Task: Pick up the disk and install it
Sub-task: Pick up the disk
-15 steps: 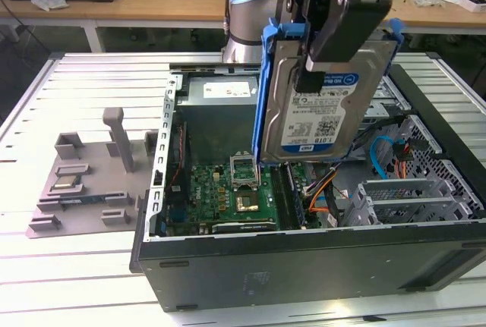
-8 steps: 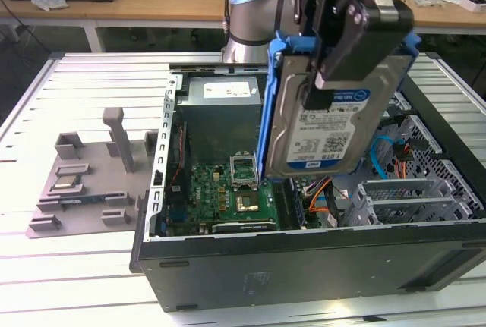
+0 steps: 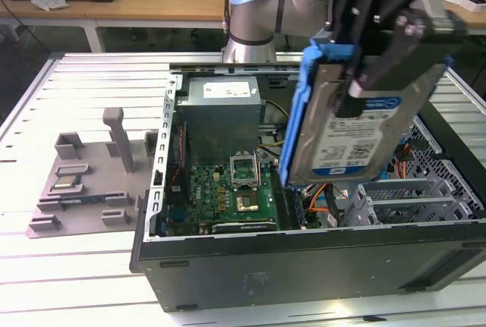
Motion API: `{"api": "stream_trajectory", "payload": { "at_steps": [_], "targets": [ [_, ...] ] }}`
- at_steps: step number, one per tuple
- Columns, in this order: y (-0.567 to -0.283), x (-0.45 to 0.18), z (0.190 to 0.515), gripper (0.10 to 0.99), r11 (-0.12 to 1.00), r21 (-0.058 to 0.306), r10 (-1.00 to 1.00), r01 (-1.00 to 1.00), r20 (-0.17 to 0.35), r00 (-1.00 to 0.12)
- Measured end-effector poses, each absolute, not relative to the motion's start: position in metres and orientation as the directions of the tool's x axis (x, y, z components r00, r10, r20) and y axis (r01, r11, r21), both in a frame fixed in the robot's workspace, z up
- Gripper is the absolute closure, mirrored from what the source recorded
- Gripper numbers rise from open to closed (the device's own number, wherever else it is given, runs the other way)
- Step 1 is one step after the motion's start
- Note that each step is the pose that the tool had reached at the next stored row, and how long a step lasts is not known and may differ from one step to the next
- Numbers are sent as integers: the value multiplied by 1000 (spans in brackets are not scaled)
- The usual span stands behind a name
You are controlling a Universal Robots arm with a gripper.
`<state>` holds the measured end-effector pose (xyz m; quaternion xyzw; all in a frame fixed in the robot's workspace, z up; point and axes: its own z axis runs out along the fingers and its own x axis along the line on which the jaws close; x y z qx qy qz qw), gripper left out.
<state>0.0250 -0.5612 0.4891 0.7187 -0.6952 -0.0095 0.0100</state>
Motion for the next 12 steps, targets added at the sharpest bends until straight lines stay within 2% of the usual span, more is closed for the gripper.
{"api": "stream_trajectory", "payload": {
  "at_steps": [12],
  "targets": [
    [-563, 78, 483, 718, -26, 29, -1000, -999, -5, 26]
  ]
}}
